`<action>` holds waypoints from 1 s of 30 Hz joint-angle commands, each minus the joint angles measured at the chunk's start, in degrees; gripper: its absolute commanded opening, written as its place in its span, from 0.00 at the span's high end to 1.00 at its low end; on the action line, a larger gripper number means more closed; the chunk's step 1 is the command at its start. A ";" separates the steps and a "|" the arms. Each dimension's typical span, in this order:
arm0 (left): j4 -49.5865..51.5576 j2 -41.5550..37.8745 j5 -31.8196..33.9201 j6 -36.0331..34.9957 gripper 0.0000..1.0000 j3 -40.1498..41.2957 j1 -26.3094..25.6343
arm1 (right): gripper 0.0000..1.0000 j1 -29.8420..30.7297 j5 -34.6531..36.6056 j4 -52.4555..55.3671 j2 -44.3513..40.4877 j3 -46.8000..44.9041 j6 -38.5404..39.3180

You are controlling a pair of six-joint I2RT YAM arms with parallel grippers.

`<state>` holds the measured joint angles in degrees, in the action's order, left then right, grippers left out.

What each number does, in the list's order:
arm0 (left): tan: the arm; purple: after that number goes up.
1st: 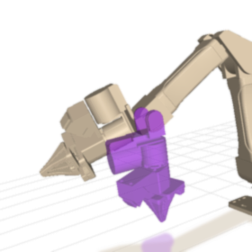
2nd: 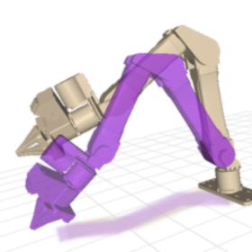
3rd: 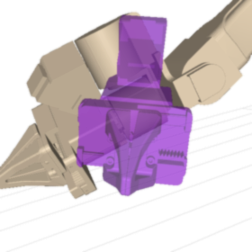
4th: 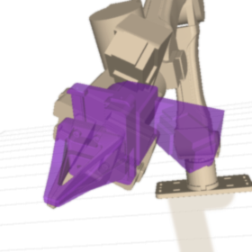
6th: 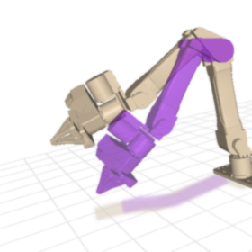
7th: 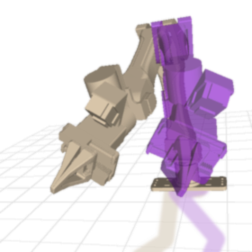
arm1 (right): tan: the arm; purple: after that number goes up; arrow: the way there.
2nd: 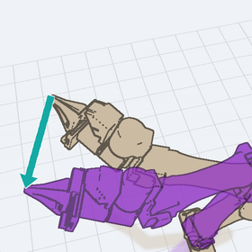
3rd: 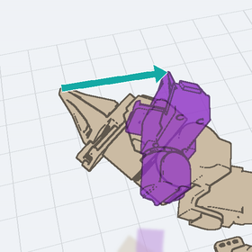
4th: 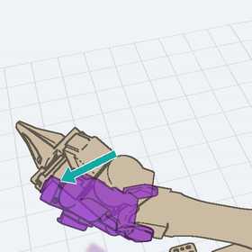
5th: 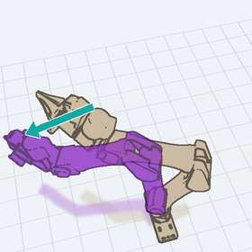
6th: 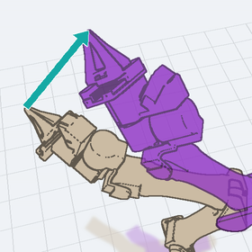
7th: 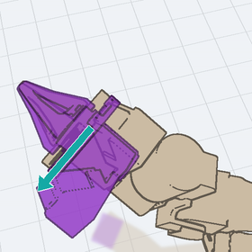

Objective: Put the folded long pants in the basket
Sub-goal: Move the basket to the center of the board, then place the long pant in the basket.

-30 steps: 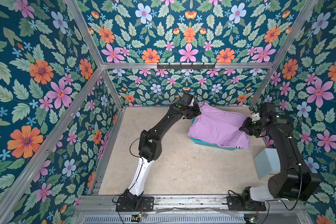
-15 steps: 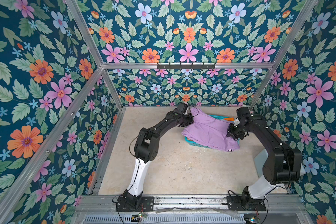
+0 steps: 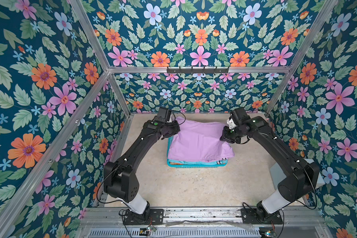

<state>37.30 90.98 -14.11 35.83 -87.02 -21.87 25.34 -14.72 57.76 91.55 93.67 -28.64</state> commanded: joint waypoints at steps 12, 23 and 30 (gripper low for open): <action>4.29 9.45 0.86 -2.52 1.00 1.88 1.10 | 1.00 -0.58 0.37 1.62 6.30 -0.85 0.06; 1.10 4.25 8.27 -3.97 1.00 5.66 1.32 | 1.00 -1.39 1.02 -6.20 4.00 -6.13 4.11; 2.82 3.86 9.59 -4.69 1.00 4.84 2.45 | 1.00 -2.32 -2.94 -10.32 2.91 -9.37 1.78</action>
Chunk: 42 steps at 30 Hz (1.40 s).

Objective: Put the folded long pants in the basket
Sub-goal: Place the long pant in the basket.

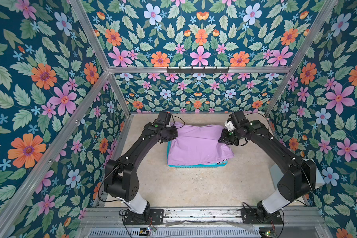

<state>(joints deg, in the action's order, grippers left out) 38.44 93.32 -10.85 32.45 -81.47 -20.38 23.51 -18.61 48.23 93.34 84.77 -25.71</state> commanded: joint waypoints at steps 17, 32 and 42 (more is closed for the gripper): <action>-0.16 -11.94 -6.86 -4.37 0.33 14.12 3.68 | 0.38 -4.07 -4.03 0.10 -11.23 -11.02 0.47; -1.68 -23.42 -13.44 -3.36 0.83 25.88 3.68 | 0.54 -4.12 -8.67 -1.91 -16.52 -20.26 -0.94; 15.12 -22.91 8.27 -4.02 0.50 16.08 3.95 | 0.40 -4.14 -0.25 4.81 -20.72 -14.51 0.27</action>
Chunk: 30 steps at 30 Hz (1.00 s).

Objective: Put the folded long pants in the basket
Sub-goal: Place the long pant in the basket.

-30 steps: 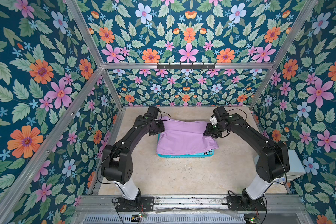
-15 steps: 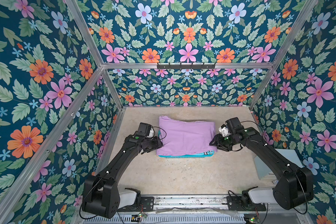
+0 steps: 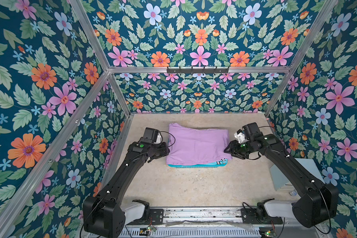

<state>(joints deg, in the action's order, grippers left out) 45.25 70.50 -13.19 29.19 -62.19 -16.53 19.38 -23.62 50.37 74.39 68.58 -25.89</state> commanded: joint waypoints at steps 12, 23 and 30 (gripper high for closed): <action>-38.89 10.44 -18.63 8.51 1.00 -1.92 -5.10 | 0.91 13.05 7.18 -40.44 7.29 -3.03 -24.91; -47.09 30.28 -9.26 6.49 1.00 -7.58 -7.75 | 1.00 15.23 13.90 -48.36 29.87 8.17 -27.45; -48.41 29.16 -5.09 3.30 1.00 -2.82 -1.23 | 1.00 2.86 7.10 -53.77 28.80 -1.90 -27.03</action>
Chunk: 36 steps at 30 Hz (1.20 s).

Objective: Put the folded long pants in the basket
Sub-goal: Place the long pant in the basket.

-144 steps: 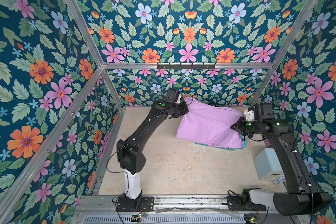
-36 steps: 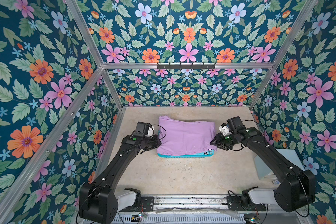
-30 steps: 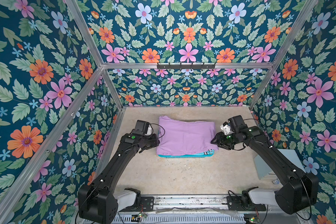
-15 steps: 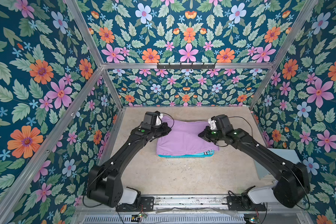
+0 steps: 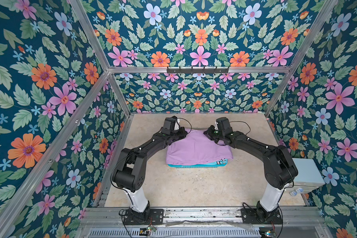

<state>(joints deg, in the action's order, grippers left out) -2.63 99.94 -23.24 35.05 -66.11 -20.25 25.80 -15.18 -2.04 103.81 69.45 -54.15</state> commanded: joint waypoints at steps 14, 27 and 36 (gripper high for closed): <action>9.55 -9.32 4.01 -5.05 1.00 1.50 11.91 | 1.00 -11.84 -6.99 3.54 -16.10 -9.08 3.32; 1.65 -23.95 3.60 5.44 1.00 15.11 -5.84 | 1.00 16.42 8.94 3.87 -18.58 -10.57 -0.68; 1.75 -26.95 12.22 4.51 1.00 28.31 -4.79 | 1.00 9.03 10.66 4.18 -22.70 -21.29 0.92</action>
<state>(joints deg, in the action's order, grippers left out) -2.66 73.63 -15.07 40.27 -39.64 -26.00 38.04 -5.63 2.20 82.98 51.57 -53.87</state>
